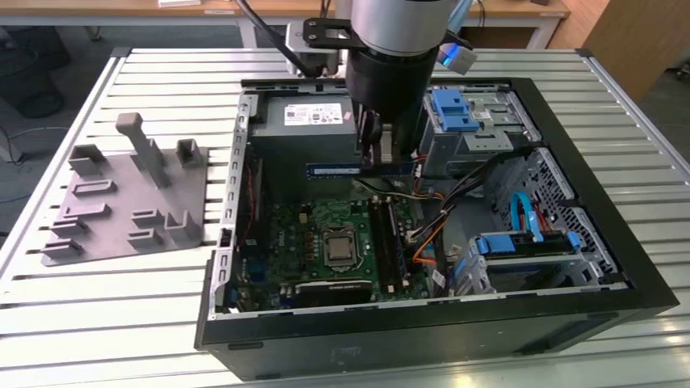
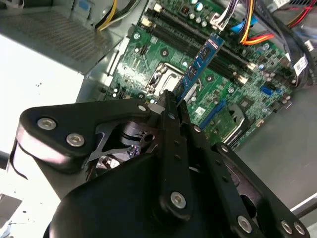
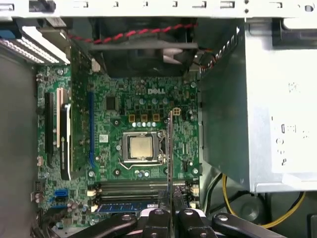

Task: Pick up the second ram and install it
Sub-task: 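Pick up the second ram and move it above second insertion slot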

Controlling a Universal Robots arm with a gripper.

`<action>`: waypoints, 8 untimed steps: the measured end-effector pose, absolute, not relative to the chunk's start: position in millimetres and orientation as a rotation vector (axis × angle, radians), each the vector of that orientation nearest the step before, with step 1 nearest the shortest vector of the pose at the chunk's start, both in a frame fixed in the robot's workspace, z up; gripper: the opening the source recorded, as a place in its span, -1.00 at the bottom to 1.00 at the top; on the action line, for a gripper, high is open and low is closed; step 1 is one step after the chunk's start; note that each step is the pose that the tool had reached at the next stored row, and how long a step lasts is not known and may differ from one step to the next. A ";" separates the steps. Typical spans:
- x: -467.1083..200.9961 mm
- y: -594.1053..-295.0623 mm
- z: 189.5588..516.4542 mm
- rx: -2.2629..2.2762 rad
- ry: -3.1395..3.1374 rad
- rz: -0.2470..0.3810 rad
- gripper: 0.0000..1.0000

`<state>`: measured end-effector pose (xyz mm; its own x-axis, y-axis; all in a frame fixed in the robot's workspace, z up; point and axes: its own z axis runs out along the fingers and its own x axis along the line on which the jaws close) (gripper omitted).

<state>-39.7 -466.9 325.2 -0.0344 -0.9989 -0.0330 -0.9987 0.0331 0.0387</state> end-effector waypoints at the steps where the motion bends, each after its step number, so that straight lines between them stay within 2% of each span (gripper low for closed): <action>1: -38.0 -466.9 324.7 2.180 -2.256 -0.080 -0.72; 8: -35.4 -471.9 320.4 2.170 -2.266 -0.080 -0.72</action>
<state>-35.4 -471.9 320.4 -0.0440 -0.9985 -0.0329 -0.9983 0.0427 0.0387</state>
